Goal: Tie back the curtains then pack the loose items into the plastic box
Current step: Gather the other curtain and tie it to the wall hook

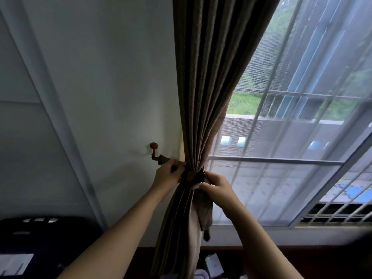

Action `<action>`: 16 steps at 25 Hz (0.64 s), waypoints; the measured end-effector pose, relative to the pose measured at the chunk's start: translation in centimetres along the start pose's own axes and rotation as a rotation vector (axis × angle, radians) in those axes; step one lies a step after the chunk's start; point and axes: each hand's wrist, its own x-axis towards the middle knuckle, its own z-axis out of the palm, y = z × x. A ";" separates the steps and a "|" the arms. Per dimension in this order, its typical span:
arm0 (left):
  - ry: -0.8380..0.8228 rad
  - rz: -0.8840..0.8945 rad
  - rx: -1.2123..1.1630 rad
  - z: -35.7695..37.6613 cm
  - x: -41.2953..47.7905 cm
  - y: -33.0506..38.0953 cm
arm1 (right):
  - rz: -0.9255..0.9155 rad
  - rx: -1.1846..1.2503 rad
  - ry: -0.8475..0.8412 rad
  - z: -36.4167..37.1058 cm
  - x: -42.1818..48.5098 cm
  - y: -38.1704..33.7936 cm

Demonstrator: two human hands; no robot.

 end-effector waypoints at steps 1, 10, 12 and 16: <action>-0.031 -0.002 -0.017 -0.1 0.0 -0.3 | 0.023 0.069 -0.010 0.1 -0.1 -0.1; -0.314 0.005 -0.067 -0.7 -0.9 -0.9 | 0.066 -0.077 0.039 0.5 0.1 -0.1; -0.333 -0.016 -0.114 -0.8 -0.6 -1.2 | 0.083 -0.030 -0.045 0.6 -0.1 -1.0; -0.371 0.019 -0.112 -0.6 -0.6 -0.6 | 0.130 -0.018 -0.143 -0.1 0.5 -1.7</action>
